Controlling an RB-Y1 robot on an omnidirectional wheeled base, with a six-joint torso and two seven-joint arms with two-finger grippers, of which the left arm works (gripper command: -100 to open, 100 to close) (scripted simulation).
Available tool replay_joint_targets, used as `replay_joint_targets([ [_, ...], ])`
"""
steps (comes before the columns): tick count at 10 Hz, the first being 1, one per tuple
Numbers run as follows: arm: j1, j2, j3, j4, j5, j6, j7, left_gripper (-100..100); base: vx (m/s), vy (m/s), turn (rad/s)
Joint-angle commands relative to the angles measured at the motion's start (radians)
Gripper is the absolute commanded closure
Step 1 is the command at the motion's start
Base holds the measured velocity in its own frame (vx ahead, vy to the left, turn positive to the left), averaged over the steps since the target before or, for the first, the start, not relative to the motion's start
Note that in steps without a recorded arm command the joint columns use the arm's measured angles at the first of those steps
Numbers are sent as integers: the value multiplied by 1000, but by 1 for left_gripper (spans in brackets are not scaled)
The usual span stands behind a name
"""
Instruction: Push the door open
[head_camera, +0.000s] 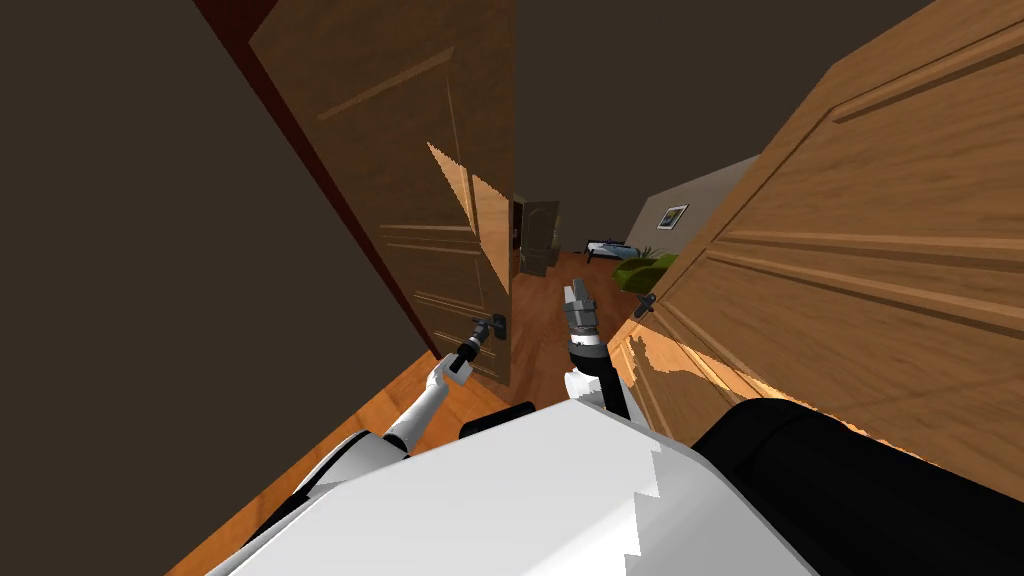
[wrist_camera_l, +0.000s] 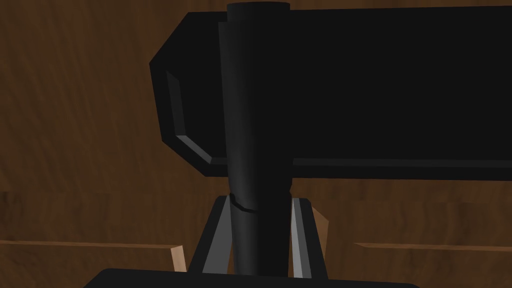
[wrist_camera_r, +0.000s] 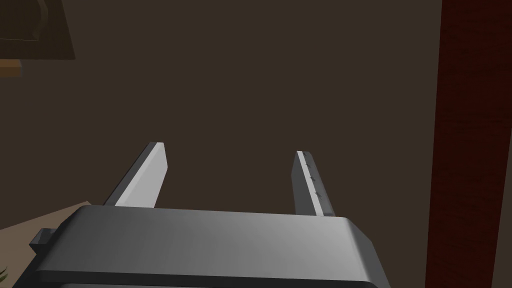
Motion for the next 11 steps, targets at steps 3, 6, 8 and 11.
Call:
replay_joint_targets([
  [3,4,2,50,-7,-6,11,-17,100,112,-147,82],
  [6,10,-2,95,-7,-13,18,-34,100,135,-165,97],
  [8,13,-4,113,-6,-15,21,-41,100,90,-139,85],
  [11,18,-10,148,-6,-21,27,-54,100,107,-133,84],
])
